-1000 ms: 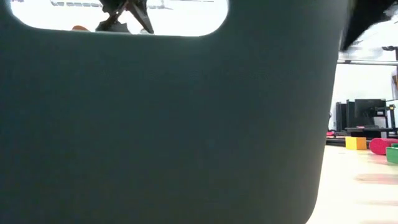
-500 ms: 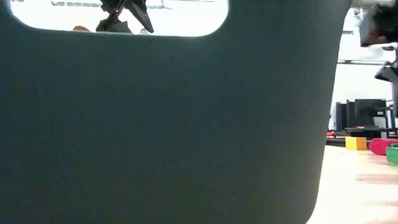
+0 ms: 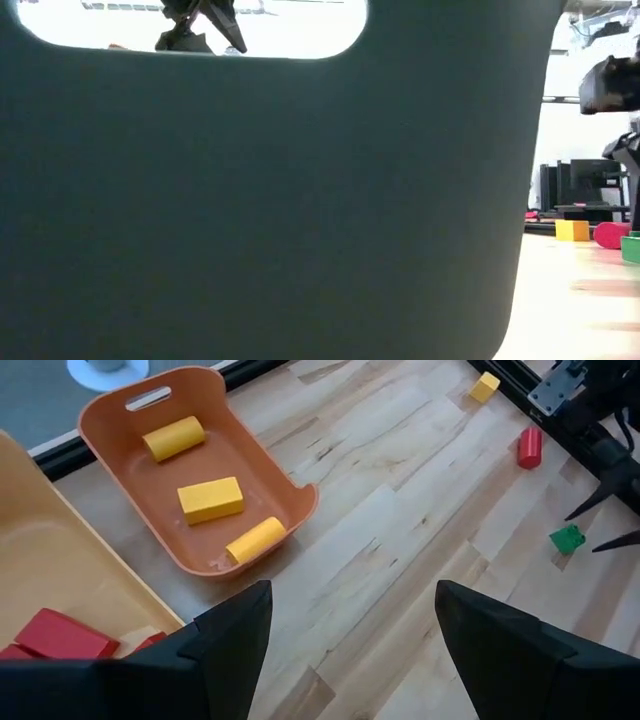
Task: Sort blocks
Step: Put the green game piece into the blue bin
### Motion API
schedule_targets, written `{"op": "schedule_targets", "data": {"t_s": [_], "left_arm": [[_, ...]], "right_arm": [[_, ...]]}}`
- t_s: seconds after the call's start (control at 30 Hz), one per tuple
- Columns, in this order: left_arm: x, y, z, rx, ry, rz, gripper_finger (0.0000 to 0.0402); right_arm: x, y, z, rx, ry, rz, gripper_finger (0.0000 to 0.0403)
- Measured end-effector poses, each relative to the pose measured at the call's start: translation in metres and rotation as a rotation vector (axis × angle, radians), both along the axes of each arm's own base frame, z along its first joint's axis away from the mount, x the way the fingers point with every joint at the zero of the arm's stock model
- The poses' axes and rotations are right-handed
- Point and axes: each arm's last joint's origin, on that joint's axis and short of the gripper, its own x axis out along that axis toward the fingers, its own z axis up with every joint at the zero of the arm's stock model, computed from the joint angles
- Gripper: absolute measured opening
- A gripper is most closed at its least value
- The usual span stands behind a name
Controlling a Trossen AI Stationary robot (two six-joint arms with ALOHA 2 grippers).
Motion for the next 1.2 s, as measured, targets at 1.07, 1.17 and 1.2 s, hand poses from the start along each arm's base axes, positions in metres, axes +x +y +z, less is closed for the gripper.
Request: {"op": "schedule_targets", "data": {"t_s": [1.07, 1.17, 1.2], "left_arm": [[-0.002, 0.005, 0.001, 0.136, 0.041, 0.061, 0.0274], [-0.002, 0.007, 0.001, 0.123, 0.029, 0.095, 0.0274], [-0.002, 0.007, 0.001, 0.114, 0.024, 0.106, 0.0274]], "right_arm": [[0.105, 0.001, 0.095, -0.003, -0.398, 0.271, 0.0107], [0.14, -0.002, 0.111, 0.009, -0.419, 0.315, 0.0111], [0.151, -0.001, 0.115, 0.015, -0.43, 0.337, 0.0111]]}}
